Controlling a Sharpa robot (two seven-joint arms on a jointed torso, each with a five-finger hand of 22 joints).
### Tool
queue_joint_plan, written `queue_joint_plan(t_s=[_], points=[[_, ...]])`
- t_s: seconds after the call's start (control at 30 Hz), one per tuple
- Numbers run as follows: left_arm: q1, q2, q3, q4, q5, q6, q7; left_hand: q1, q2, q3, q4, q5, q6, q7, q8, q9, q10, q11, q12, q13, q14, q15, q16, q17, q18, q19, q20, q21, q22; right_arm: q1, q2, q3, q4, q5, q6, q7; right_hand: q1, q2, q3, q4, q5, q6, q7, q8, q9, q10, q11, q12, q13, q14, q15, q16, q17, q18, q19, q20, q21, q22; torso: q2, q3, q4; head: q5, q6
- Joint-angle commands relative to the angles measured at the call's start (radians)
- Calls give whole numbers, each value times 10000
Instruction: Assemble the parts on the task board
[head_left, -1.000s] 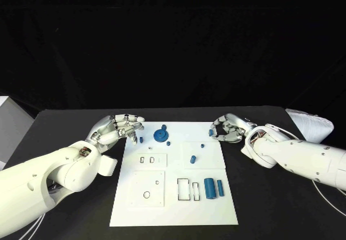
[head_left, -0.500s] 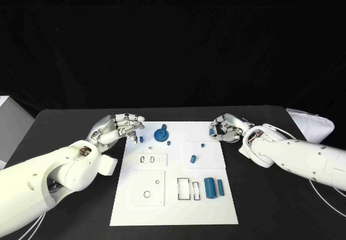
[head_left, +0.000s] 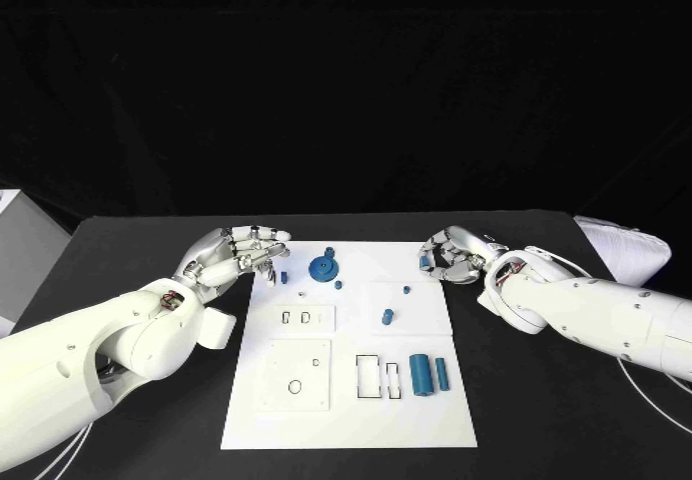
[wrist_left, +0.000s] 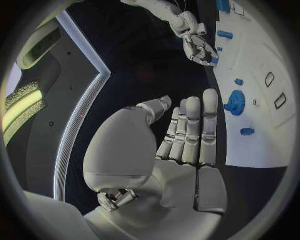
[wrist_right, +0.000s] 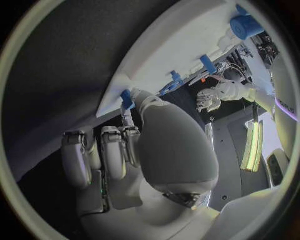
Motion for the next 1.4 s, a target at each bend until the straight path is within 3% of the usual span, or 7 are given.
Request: queue_joint_plan(t_s=[0.03, 0.57, 0.83, 1.07, 1.27, 1.4], points=[[0, 2, 9, 33, -33, 158, 34, -104, 9, -1, 44, -1, -111, 231, 31, 9, -86, 15, 56, 2, -26, 81, 61, 17, 155, -27, 42, 37, 12, -8, 9, -1, -5, -161, 53, -29, 35, 188, 259, -63, -440, 149, -79, 176, 72, 237, -122, 72, 1932, 1035, -109, 41, 2634, -67, 1036, -96, 36, 2627, -4, 7, -10, 3, -8], [0, -1, 10, 24, -33, 158, 33, -120, 9, 10, 60, -1, -156, 260, 36, 10, -174, 45, 53, -9, -36, 106, 70, 16, 155, -34, 63, 49, 10, -10, -14, -1, 214, -275, -529, -101, -67, 300, 724, -256, -647, 269, -207, 549, 221, 336, -236, 147, 2005, 1035, -217, 41, 2634, -67, 1036, -202, 36, 2627, -10, 13, -15, 20, -1], [0, -15, 10, -25, -27, 148, 25, -120, 9, 10, 60, -1, -156, 260, 36, 10, -174, 45, 53, -9, -36, 106, 70, 16, 155, -34, 63, 49, 10, 135, -310, 38, 1093, -459, -983, -821, -180, 239, 743, -262, -726, 250, -222, 612, 248, 336, -253, 142, 2002, 1035, -232, 41, 2634, -67, 1036, -221, 36, 2627, -42, -3, -39, 45, 18], [0, 16, 10, -90, 4, 90, 15, -121, 12, 15, 63, -1, -166, 266, 40, 11, -193, 51, 54, -12, -39, 111, 73, 16, 155, -37, 68, 52, 9, 474, -455, 61, 2186, -746, -1336, -2005, -267, 201, 776, -271, -852, 215, -215, 656, 264, 311, -253, 113, 1976, 1035, -236, 41, 2634, -67, 1036, -231, 36, 2627, -139, -45, -132, 126, 18], [1, 103, 9, -154, -12, 6, -47, -130, 19, 16, 73, -2, -157, 267, 67, 21, -158, 48, 108, 1, -36, 117, 86, 18, 156, -40, 82, 60, 8, 558, -128, 57, 2846, -1012, -1405, -2972, -347, 178, 790, -260, -941, 201, -218, 689, 276, 334, -253, 130, 1994, 1035, -236, 41, 2634, -67, 1036, -235, 36, 2627, -244, -91, -169, 242, -13], [2, 181, 8, -215, -41, -33, -118, -104, 21, -15, 50, -2, -133, 187, 194, 63, 109, -56, 655, 224, 136, 44, 297, 81, 172, 16, 47, 172, 25, 518, 340, 12, 3139, -1197, -1376, -3506, -366, 182, 800, -256, -949, 204, -221, 702, 280, 334, -255, 129, 1993, 1035, -238, 41, 2634, -67, 1036, -236, 36, 2627, -304, -115, -175, 387, -90]])
